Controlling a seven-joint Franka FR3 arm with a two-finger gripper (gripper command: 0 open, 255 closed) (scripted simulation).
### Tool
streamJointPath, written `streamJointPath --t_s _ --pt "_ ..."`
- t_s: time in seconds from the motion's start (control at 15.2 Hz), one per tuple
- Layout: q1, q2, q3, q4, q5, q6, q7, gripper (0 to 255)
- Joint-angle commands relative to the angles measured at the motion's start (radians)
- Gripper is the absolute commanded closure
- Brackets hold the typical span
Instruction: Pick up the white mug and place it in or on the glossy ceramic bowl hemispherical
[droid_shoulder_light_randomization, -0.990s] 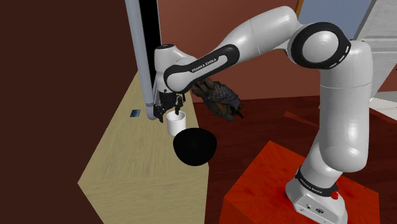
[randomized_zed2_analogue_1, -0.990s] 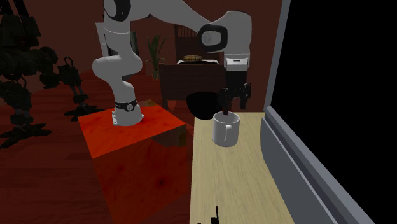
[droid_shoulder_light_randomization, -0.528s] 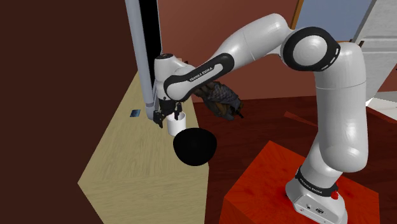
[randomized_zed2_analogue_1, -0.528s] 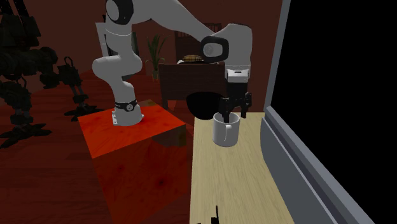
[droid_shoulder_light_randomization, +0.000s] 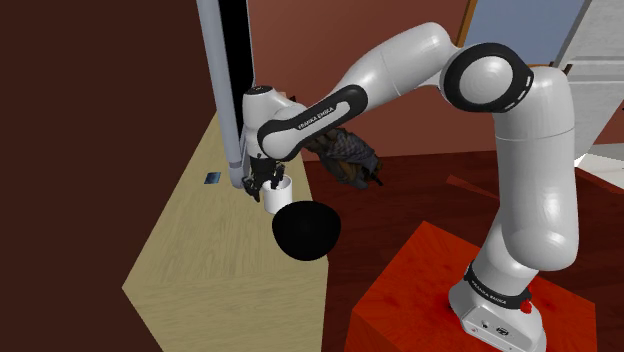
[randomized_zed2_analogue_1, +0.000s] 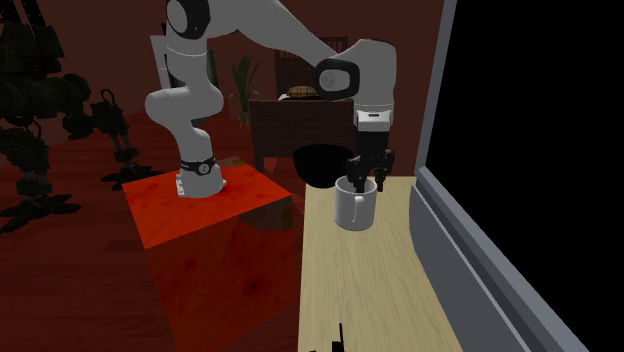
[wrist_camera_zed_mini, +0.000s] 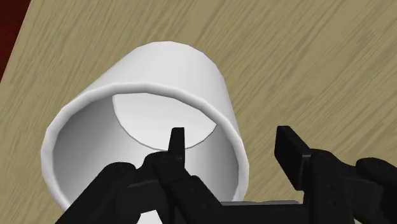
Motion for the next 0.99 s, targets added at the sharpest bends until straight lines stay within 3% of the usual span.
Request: streamJointPath --t_s 0.0,0.53,0.92 --pt "0.000 0.000 0.000 0.000 0.000 0.000 0.000 255" --pt "0.000 0.000 0.000 0.000 0.000 0.000 0.000 255" --pt "-0.004 -0.034 0.007 0.033 0.016 -0.066 -0.014 255"
